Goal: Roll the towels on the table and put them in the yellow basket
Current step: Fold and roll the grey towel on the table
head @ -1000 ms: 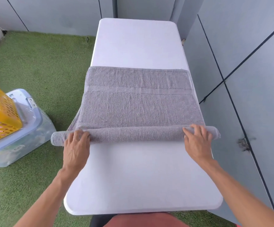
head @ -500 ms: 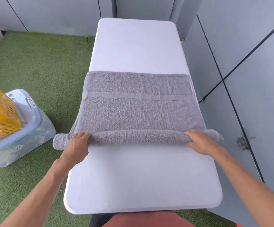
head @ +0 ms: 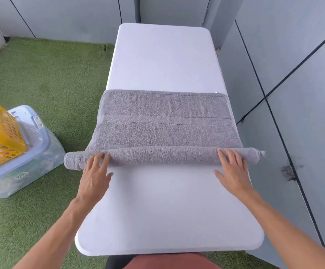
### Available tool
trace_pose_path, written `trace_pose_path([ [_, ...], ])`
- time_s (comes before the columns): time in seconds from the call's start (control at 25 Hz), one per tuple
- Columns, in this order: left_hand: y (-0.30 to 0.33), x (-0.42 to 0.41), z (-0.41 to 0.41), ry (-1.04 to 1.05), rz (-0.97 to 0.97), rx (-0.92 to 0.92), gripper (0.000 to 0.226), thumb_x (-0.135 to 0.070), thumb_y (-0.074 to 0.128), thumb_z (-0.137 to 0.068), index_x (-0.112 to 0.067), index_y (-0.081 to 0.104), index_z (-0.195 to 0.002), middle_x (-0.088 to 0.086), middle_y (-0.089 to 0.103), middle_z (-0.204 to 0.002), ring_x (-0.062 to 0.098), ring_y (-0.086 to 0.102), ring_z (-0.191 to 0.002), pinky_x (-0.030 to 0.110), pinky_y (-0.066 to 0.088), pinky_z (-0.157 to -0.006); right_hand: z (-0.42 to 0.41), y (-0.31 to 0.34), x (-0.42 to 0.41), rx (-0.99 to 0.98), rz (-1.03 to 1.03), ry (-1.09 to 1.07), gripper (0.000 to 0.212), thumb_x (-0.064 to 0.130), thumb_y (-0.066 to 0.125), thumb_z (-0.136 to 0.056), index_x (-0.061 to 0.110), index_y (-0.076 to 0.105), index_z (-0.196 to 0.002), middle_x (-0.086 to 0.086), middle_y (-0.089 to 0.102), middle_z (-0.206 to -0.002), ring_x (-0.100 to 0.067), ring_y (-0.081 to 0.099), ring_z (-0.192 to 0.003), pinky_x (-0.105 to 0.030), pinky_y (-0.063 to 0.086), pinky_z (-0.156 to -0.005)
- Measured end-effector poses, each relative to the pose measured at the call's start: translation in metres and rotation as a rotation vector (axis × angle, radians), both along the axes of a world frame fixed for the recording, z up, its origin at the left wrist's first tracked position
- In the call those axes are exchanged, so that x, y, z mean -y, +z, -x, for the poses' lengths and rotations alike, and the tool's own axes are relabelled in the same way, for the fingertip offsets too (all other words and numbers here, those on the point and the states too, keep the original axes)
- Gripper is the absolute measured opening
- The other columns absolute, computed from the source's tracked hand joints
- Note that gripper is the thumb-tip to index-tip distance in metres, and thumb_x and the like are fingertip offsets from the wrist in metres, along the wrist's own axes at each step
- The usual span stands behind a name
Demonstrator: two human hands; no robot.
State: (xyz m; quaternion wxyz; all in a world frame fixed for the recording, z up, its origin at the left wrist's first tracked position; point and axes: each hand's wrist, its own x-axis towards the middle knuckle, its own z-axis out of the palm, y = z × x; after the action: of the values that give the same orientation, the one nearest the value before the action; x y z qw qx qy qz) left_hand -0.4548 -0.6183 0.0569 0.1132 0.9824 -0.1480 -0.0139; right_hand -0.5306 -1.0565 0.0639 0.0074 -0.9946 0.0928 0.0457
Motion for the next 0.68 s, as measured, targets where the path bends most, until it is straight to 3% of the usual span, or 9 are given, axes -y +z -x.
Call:
trace_pose_path([
  [0.08,-0.004,0.002,-0.014,-0.02,-0.058,-0.055,0.074,-0.007,0.08,-0.069,0.0,0.043,-0.132,0.018,0.047,-0.126,0.039,0.043,-0.116,0.052,0.042,-0.098,-0.019,0.001,0.003,-0.028,-0.01,-0.031,0.063,0.021,0.073,-0.077,0.014,0.047,-0.133,-0.006,0.048,-0.129,-0.029,0.036,-0.125,-0.055,0.033,-0.101],
  [0.2,0.001,0.014,-0.034,0.047,-0.055,-0.057,0.056,0.008,0.069,-0.071,-0.002,0.051,-0.123,0.018,0.055,-0.115,0.038,0.047,-0.104,0.051,0.044,-0.092,-0.041,0.01,0.001,-0.086,0.023,-0.075,0.046,0.011,0.061,-0.086,0.016,0.048,-0.129,-0.004,0.049,-0.126,-0.027,0.036,-0.124,-0.053,0.03,-0.103],
  [0.32,0.007,0.01,-0.03,0.092,-0.037,-0.105,0.049,0.014,0.055,-0.078,-0.005,0.056,-0.123,0.015,0.058,-0.115,0.036,0.048,-0.106,0.045,0.043,-0.095,-0.036,0.018,0.0,-0.263,0.081,-0.059,0.03,0.007,0.051,-0.09,0.016,0.047,-0.119,-0.002,0.047,-0.124,-0.026,0.038,-0.122,-0.051,0.034,-0.099],
  [0.4,0.009,-0.001,-0.021,0.059,-0.027,-0.228,0.05,0.01,0.052,-0.082,-0.008,0.054,-0.129,0.011,0.058,-0.118,0.032,0.048,-0.113,0.04,0.039,-0.097,-0.028,0.021,0.01,-0.437,-0.001,-0.038,0.022,0.012,0.052,-0.09,0.017,0.049,-0.111,-0.002,0.048,-0.122,-0.026,0.04,-0.121,-0.049,0.037,-0.098],
  [0.48,0.013,-0.009,-0.024,0.044,0.006,-0.392,0.051,0.005,0.054,-0.084,-0.01,0.05,-0.133,0.009,0.057,-0.123,0.03,0.049,-0.117,0.037,0.038,-0.098,-0.029,0.026,0.024,-0.528,-0.213,-0.048,0.035,0.019,0.063,-0.085,0.021,0.052,-0.117,-0.001,0.051,-0.126,-0.024,0.046,-0.121,-0.046,0.04,-0.099],
  [0.56,0.016,-0.012,-0.036,0.116,0.137,-0.443,0.051,0.003,0.058,-0.083,-0.01,0.049,-0.132,0.013,0.055,-0.124,0.032,0.051,-0.115,0.04,0.04,-0.096,-0.04,0.029,0.03,-0.413,-0.456,-0.135,0.051,0.014,0.072,-0.077,0.022,0.053,-0.124,-0.003,0.053,-0.131,-0.022,0.05,-0.119,-0.038,0.042,-0.098],
  [0.64,0.022,-0.008,-0.041,0.198,0.191,-0.231,0.038,0.0,0.061,-0.083,-0.011,0.057,-0.12,0.016,0.054,-0.116,0.038,0.051,-0.105,0.049,0.045,-0.087,-0.044,0.029,0.023,-0.091,-0.539,-0.206,0.042,0.007,0.071,-0.078,0.018,0.059,-0.116,-0.01,0.051,-0.126,-0.027,0.047,-0.119,-0.033,0.037,-0.099],
  [0.68,0.023,-0.004,-0.037,0.199,0.143,-0.087,0.028,-0.001,0.061,-0.084,-0.01,0.061,-0.111,0.016,0.054,-0.11,0.039,0.051,-0.098,0.051,0.046,-0.081,-0.04,0.028,0.016,0.051,-0.45,-0.203,0.033,0.006,0.069,-0.08,0.017,0.064,-0.111,-0.012,0.05,-0.125,-0.03,0.044,-0.122,-0.035,0.033,-0.102],
])
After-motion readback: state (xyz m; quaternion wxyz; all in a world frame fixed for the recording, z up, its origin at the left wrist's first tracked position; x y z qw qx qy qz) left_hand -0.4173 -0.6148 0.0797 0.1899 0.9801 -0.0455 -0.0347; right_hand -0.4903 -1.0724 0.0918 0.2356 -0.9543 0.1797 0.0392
